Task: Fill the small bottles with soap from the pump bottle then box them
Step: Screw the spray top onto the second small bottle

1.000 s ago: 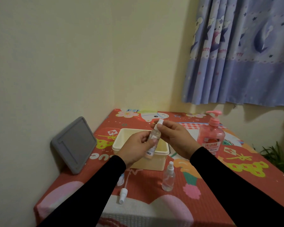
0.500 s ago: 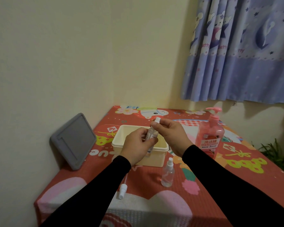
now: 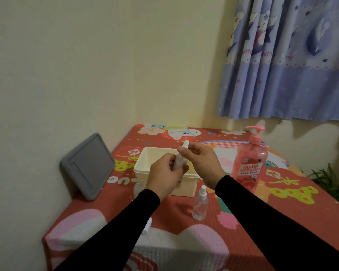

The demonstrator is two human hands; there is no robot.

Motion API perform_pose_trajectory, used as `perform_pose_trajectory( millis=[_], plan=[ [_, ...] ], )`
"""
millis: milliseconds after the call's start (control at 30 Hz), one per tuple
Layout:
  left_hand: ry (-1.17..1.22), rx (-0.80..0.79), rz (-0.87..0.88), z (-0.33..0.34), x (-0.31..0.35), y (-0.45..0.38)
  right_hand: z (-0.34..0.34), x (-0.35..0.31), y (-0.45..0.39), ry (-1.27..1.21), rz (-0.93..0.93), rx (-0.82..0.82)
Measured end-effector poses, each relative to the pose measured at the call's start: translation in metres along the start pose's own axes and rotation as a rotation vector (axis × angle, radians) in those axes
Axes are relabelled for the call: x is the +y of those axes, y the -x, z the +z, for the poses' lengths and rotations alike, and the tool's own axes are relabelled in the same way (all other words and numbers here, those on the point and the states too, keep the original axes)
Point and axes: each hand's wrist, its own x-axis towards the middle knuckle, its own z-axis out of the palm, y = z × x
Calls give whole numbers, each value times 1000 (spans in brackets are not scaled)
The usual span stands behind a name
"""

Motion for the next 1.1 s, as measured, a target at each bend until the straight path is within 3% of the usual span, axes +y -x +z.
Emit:
perform_pose_trajectory(
  millis=[200,567,900,1100],
  plan=[
    [22,-35,-64,1,-13,6,-5,6,6,170,-1,-80],
    [-54,-69,-110,9,-52,26,-34,16,25,691,-108,-13],
    [-2,-111,-139,23,-60,45,-56,41,31,911,-90,-95],
    [-94,-119,-122,23,-61,46,-57,43,34,949,-109,-101]
  ],
)
